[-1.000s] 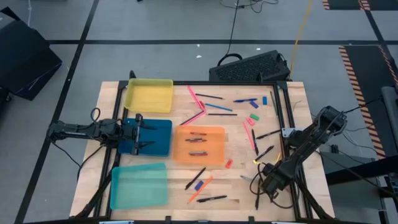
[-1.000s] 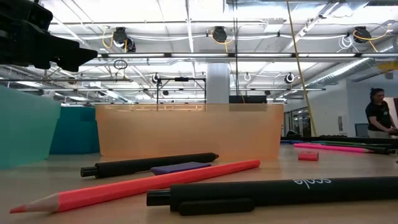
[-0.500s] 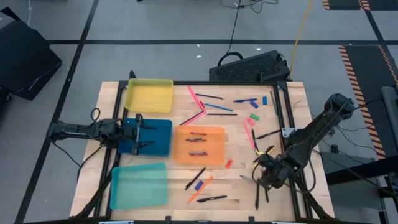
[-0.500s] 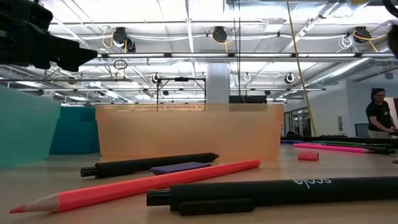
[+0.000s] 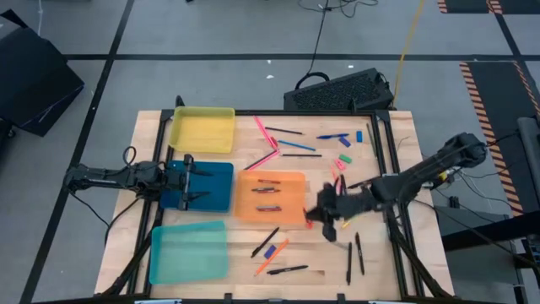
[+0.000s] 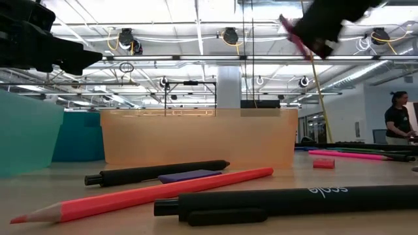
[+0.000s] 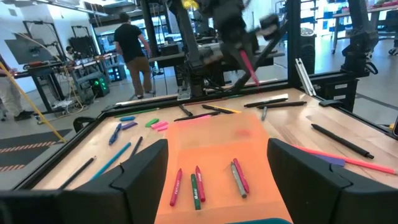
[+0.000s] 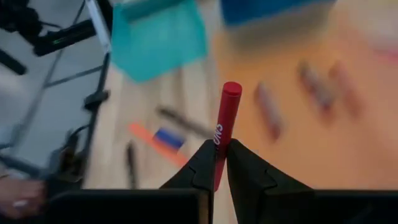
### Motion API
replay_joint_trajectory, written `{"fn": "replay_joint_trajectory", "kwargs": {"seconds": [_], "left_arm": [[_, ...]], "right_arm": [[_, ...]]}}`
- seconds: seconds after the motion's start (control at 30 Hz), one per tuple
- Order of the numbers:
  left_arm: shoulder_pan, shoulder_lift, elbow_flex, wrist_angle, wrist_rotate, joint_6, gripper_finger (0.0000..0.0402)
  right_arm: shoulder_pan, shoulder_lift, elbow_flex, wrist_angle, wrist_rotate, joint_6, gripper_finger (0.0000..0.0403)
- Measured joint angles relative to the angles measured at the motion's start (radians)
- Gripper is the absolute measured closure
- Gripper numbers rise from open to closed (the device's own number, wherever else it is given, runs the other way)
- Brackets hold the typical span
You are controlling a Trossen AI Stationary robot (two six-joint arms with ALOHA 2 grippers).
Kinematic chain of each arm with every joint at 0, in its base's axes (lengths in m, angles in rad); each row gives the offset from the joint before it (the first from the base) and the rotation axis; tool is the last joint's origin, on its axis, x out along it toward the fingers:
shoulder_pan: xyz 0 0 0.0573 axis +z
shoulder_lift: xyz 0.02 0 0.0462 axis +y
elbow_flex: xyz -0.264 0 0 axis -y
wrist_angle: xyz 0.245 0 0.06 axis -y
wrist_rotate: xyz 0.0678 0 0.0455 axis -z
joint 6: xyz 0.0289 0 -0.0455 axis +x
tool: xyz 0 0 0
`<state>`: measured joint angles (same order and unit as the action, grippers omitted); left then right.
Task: Sort crayons/erasers/pens/pencils in bins
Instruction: Put the red crayon into the orange bin, then put the green crayon into the orange bin
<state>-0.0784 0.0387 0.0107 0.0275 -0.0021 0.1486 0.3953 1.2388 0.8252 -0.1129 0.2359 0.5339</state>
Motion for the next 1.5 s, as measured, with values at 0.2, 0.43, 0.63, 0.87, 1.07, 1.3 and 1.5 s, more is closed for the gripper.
{"fn": "replay_joint_trajectory", "kwargs": {"seconds": [0.2,0.43,0.63,0.87,1.07,1.3,1.5], "left_arm": [[0.000,0.000,0.000,0.000,0.000,0.000,0.0128],[0.000,0.000,0.000,0.000,0.000,0.000,0.0128],[0.000,0.000,0.000,0.000,0.000,0.000,0.0128],[0.000,0.000,0.000,0.000,0.000,0.000,0.0128],[0.000,0.000,0.000,0.000,0.000,0.000,0.0128],[0.000,0.000,0.000,0.000,0.000,0.000,0.0128],[0.000,0.000,0.000,0.000,0.000,0.000,0.0128]], "right_arm": [[-0.133,0.134,0.217,-0.116,0.000,-0.272,0.0379],[-0.229,0.494,0.544,-0.376,-0.004,-0.457,0.0380],[-0.287,0.703,0.626,-0.449,-0.004,-0.547,0.0371],[-0.305,0.755,0.626,-0.438,-0.002,-0.543,0.0295],[-0.219,0.605,0.624,-0.570,0.003,-0.367,0.0232],[-0.029,0.496,0.565,-1.060,-0.058,0.058,0.0226],[0.082,0.486,0.441,-1.359,-0.277,0.232,0.0224]]}}
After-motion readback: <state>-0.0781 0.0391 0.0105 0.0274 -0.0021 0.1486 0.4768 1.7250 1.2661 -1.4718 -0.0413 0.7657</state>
